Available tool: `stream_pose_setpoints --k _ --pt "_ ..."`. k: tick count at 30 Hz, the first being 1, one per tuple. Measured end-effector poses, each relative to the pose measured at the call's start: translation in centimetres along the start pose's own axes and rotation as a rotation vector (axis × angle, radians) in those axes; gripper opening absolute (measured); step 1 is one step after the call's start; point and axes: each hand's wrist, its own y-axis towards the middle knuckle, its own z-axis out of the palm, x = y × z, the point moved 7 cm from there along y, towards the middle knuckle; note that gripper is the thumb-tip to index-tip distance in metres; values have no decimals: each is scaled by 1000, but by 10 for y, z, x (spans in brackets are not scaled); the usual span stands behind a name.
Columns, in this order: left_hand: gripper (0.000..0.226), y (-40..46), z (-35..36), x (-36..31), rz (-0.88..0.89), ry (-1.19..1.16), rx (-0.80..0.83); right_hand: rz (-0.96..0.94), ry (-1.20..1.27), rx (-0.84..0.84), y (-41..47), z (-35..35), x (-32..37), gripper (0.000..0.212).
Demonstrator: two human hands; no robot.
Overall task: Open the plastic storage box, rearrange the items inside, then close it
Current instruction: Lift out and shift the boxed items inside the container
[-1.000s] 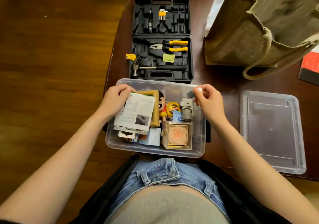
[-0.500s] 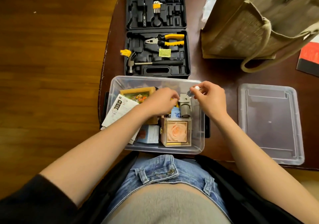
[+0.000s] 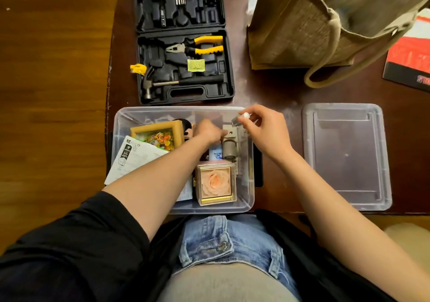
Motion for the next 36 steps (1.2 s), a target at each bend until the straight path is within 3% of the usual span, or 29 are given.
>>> stream_pose_setpoints --k 3,11,17,22,26,30,33,36 --pt "32 -3 2 -8 -6 1 71 1 15 14 0 -1 -1 14" --pt "23 -17 -9 -9 58 -102 54 25 75 -17 1 -10 -4 13" --pt "14 -42 -43 -21 244 94 31 44 33 -51 -4 -12 0 12" --pt "13 -61 -77 -20 347 -22 31 15 -167 -16 -8 1 15 15" --pt "47 -72 -94 -5 428 -112 102 -70 -399 58 -5 23 30 12" --pt "30 -74 -105 5 461 -226 62 -20 -548 199 4 56 33 8" --pt "28 -70 -112 12 477 -266 -10 26 -671 235 4 75 29 33" --pt "30 -68 -117 19 502 -209 -79 -13 -816 280 2 90 29 16"
